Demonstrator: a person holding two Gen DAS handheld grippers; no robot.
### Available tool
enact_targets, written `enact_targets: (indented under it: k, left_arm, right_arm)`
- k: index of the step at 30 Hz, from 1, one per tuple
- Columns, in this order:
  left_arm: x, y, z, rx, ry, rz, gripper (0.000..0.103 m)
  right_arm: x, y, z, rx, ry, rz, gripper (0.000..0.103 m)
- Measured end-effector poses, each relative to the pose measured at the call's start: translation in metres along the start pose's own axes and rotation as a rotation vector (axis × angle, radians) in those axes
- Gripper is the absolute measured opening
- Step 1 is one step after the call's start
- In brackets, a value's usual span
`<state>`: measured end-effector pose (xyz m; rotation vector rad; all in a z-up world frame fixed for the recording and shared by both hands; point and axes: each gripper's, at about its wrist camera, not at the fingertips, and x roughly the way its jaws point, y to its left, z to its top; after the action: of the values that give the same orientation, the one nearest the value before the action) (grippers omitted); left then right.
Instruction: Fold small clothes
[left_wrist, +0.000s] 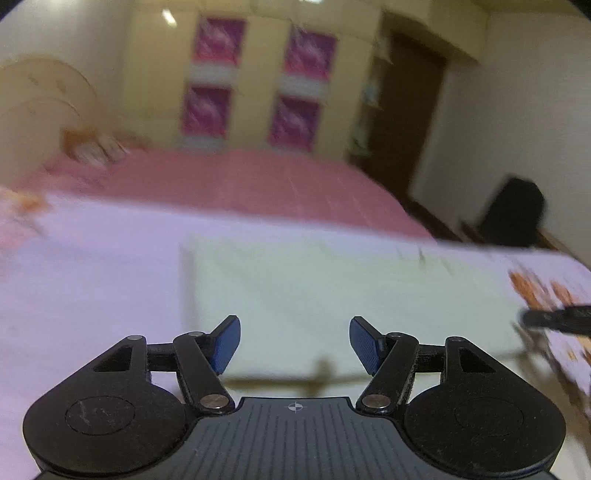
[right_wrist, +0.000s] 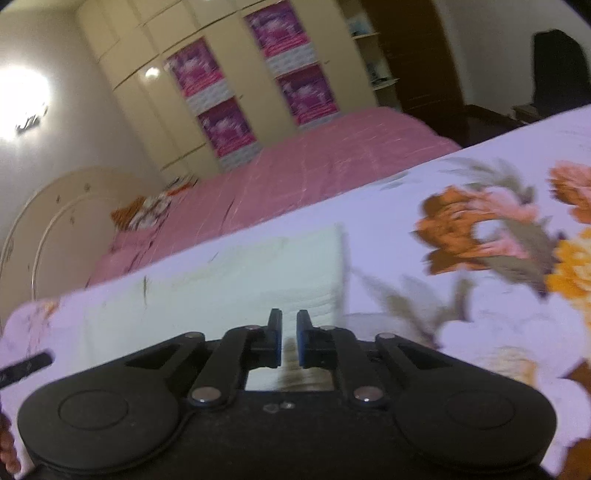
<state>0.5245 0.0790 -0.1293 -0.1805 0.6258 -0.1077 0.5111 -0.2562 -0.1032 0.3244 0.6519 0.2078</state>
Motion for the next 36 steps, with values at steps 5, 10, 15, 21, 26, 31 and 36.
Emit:
enact_targets:
  k: [5, 10, 15, 21, 26, 31, 36]
  left_arm:
    - [0.001, 0.003, 0.001, 0.074, -0.023, 0.023, 0.065]
    - [0.037, 0.015, 0.034, 0.087, -0.039, 0.047, 0.065]
    - [0.08, 0.031, 0.048, 0.041, -0.004, 0.07, 0.065]
    - [0.082, 0.047, 0.042, 0.016, -0.025, 0.048, 0.065]
    - [0.075, 0.026, 0.047, 0.057, -0.038, 0.091, 0.065]
    - [0.058, -0.063, 0.021, 0.205, -0.043, -0.046, 0.065]
    - [0.049, -0.078, 0.0, 0.204, -0.021, -0.039, 0.065]
  right_arm:
    - [0.012, -0.009, -0.007, 0.023, 0.055, -0.037, 0.002]
    - [0.015, -0.004, 0.008, 0.019, -0.012, -0.032, 0.015]
    - [0.051, 0.026, 0.011, -0.103, 0.009, -0.004, 0.014]
    - [0.056, 0.017, 0.006, -0.166, -0.02, -0.053, 0.005]
    - [0.054, 0.016, 0.011, -0.148, -0.007, -0.052, 0.007]
    - [0.048, 0.05, 0.007, -0.151, -0.003, 0.033, 0.023]
    - [0.055, 0.079, -0.014, -0.246, 0.066, 0.03, 0.022]
